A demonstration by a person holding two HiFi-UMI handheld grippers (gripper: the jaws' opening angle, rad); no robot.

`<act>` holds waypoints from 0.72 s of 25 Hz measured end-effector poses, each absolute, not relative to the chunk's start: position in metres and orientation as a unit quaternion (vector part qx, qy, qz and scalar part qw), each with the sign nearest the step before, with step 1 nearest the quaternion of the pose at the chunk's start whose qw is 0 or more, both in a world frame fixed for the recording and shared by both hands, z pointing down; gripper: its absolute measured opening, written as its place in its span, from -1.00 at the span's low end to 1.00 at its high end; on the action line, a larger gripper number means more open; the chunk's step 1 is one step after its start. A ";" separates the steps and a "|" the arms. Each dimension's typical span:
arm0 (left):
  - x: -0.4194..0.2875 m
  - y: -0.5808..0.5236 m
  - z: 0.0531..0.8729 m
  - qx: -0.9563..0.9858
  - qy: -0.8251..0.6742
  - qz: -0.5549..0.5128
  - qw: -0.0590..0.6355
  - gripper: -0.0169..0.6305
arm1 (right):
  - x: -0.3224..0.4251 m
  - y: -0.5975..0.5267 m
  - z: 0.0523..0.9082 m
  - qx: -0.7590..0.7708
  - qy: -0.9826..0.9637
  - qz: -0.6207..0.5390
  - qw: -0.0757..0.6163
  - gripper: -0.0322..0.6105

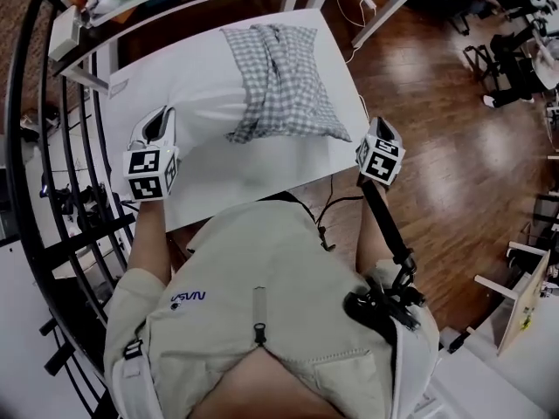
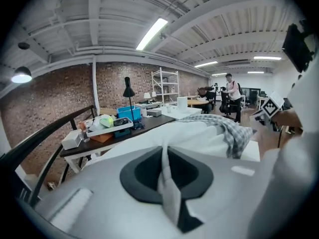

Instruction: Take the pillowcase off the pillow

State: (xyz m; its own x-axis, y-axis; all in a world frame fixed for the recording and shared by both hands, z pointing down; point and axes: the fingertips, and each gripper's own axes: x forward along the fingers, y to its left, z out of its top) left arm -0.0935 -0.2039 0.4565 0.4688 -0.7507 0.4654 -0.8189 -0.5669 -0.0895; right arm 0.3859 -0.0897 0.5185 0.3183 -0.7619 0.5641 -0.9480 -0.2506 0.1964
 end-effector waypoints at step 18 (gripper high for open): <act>-0.014 -0.106 0.497 0.888 -0.343 0.305 -0.044 -0.16 | 0.149 -0.084 0.562 0.545 -0.760 0.204 0.289 -0.22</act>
